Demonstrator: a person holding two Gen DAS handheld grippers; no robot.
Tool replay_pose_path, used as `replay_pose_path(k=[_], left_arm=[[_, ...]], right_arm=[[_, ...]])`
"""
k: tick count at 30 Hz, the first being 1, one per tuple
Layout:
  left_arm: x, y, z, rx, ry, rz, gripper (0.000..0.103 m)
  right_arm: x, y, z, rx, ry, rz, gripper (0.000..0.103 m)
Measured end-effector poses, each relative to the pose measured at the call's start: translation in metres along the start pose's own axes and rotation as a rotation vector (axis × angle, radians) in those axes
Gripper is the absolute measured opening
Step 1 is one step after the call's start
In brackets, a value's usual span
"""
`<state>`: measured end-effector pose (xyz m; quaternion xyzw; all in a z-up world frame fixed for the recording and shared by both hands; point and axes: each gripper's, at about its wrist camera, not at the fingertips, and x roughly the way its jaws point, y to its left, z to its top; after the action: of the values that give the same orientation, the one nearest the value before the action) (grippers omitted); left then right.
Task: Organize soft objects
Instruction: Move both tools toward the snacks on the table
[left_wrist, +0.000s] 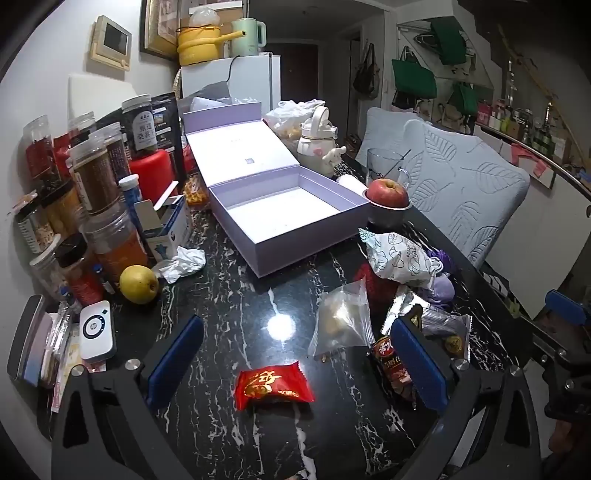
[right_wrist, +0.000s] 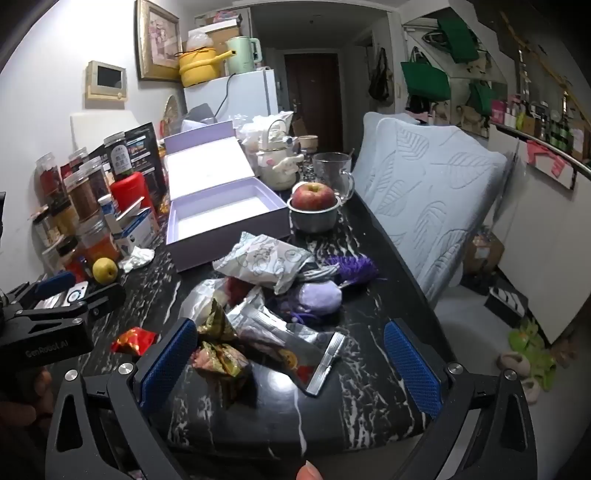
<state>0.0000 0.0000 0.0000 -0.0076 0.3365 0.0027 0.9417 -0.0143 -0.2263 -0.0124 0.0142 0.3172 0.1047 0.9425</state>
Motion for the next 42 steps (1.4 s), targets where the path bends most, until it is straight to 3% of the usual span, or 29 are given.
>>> replay_pose_path(k=[7, 12, 21, 42], left_arm=[[-0.002, -0.012, -0.010, 0.022, -0.002, 0.019, 0.103], [0.003, -0.014, -0.010, 0.011, 0.020, -0.013, 0.103], [0.003, -0.003, -0.008, -0.002, 0.024, -0.040, 0.103], [0.002, -0.002, -0.011, -0.002, 0.040, -0.046, 0.103]], right_arm=[[0.001, -0.005, 0.000, 0.009, 0.004, 0.002, 0.103], [0.004, -0.001, 0.001, 0.016, 0.015, 0.010, 0.103], [0.007, -0.006, -0.003, 0.039, 0.053, 0.018, 0.103], [0.001, -0.001, -0.008, 0.018, 0.050, 0.022, 0.103]])
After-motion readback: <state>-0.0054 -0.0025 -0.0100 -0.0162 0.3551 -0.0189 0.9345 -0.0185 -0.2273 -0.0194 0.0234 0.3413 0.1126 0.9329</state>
